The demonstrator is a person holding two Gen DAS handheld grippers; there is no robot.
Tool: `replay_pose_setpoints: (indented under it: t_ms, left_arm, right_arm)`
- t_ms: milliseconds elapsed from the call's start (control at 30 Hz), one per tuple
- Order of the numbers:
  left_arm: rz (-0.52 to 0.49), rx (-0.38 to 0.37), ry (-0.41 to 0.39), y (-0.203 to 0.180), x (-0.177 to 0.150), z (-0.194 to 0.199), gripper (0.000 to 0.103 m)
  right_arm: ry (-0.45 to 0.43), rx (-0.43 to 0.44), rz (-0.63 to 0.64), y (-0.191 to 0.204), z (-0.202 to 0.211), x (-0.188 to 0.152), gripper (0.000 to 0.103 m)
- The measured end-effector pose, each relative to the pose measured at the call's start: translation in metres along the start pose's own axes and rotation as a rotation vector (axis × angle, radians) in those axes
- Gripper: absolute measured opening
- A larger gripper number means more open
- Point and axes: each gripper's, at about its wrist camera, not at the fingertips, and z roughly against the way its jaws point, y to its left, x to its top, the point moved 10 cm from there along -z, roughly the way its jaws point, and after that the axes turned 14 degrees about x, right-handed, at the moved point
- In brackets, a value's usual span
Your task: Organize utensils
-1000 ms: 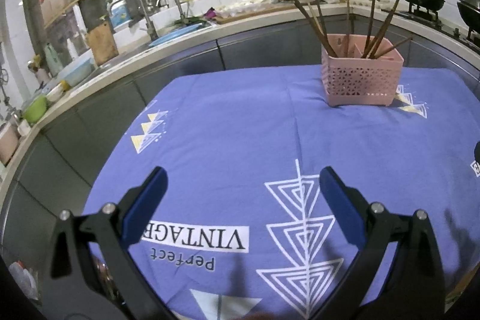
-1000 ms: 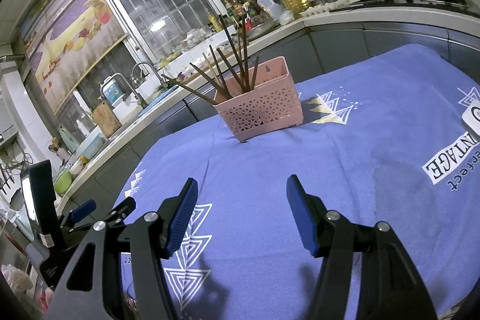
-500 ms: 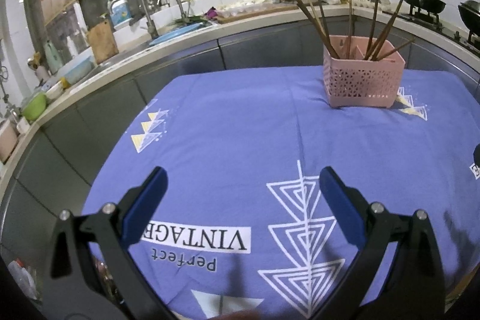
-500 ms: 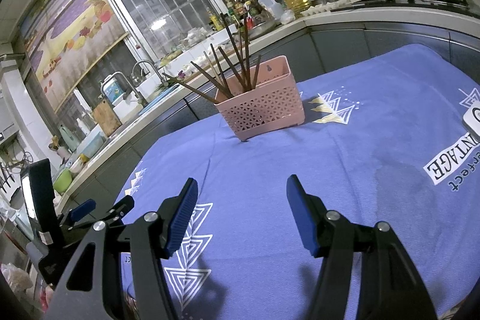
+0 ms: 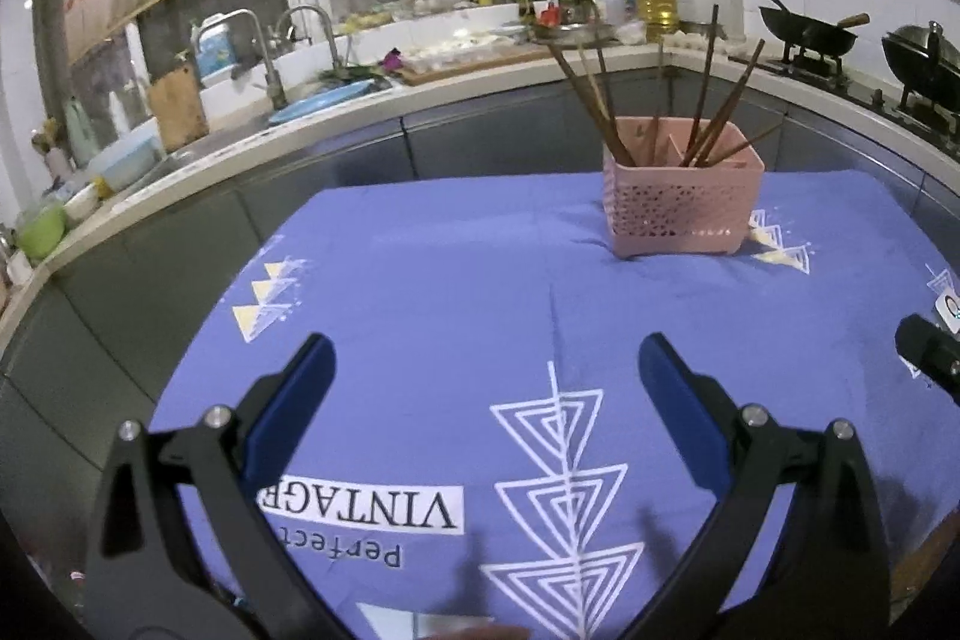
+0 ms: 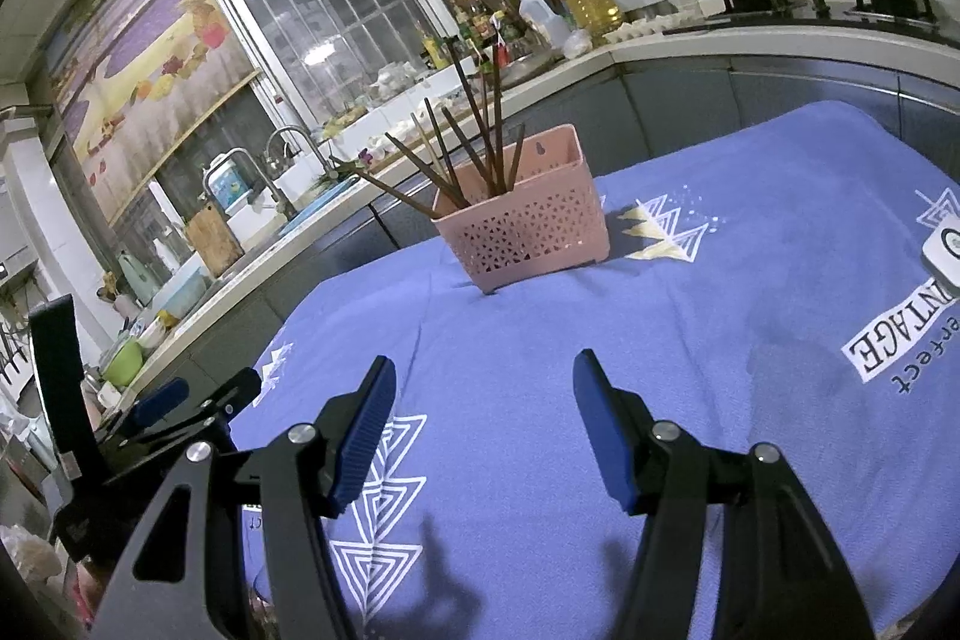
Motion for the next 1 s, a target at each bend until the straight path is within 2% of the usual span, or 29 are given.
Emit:
replay_pose_setpoints:
  t_ms: [233,1000]
  left_arm:
    - [-0.049,0.072,-0.020,-0.0047,0.0035,-0.0006,0.097]
    - [-0.041,0.079,0.007,0.0011,-0.0034,-0.0079,0.097]
  right_arm:
    - [-0.002,0.000,0.001,0.0014,0.0016,0.0001,0.062]
    - [0.002,0.000,-0.005,0.0017,0.0012,0.0030,0.062]
